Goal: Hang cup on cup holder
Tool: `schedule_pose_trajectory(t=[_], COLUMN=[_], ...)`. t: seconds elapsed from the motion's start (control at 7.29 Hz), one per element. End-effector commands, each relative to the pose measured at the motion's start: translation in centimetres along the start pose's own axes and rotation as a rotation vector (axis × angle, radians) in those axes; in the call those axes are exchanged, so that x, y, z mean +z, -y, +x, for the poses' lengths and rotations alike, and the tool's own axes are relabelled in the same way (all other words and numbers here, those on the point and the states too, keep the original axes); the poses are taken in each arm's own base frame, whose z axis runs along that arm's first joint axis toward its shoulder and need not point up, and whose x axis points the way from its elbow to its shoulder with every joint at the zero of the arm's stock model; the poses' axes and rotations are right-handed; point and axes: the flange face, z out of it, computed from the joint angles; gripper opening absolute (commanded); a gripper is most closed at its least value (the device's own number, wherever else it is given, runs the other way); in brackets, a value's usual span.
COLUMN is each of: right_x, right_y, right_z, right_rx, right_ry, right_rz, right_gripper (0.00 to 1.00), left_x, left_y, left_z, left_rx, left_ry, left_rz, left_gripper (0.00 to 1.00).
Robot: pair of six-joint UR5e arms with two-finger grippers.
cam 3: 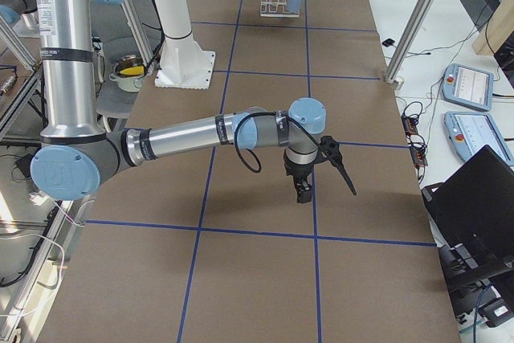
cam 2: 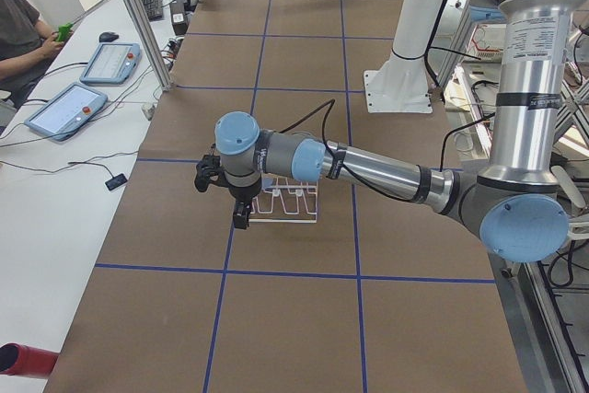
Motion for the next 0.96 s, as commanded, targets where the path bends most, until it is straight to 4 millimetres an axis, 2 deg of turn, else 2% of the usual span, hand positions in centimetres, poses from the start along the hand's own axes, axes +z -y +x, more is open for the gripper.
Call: schedule_pose_trajectory(t=[0.0, 0.27, 0.41, 0.82], right_x=[0.9, 0.6, 0.0, 0.0], right_y=[-2.6, -2.9, -2.7, -2.7], right_z=[1.1, 1.6, 1.0, 1.0], right_rx=[0.020, 0.025, 0.016, 0.020], right_ry=[-0.011, -0.016, -0.013, -0.012], right_rz=[-0.007, -0.003, 0.011, 0.012], right_gripper=[1.00, 1.00, 1.00, 1.00], left_x=[0.0, 0.0, -0.5, -1.7], left_y=[-0.2, -0.8, -0.6, -0.1], left_z=[0.0, -0.1, 0.5, 0.7], left_rx=[0.025, 0.052, 0.064, 0.071], left_ry=[0.001, 0.000, -0.001, 0.008], left_rz=[0.022, 0.047, 0.059, 0.084], left_gripper=[0.99, 0.99, 0.99, 0.99])
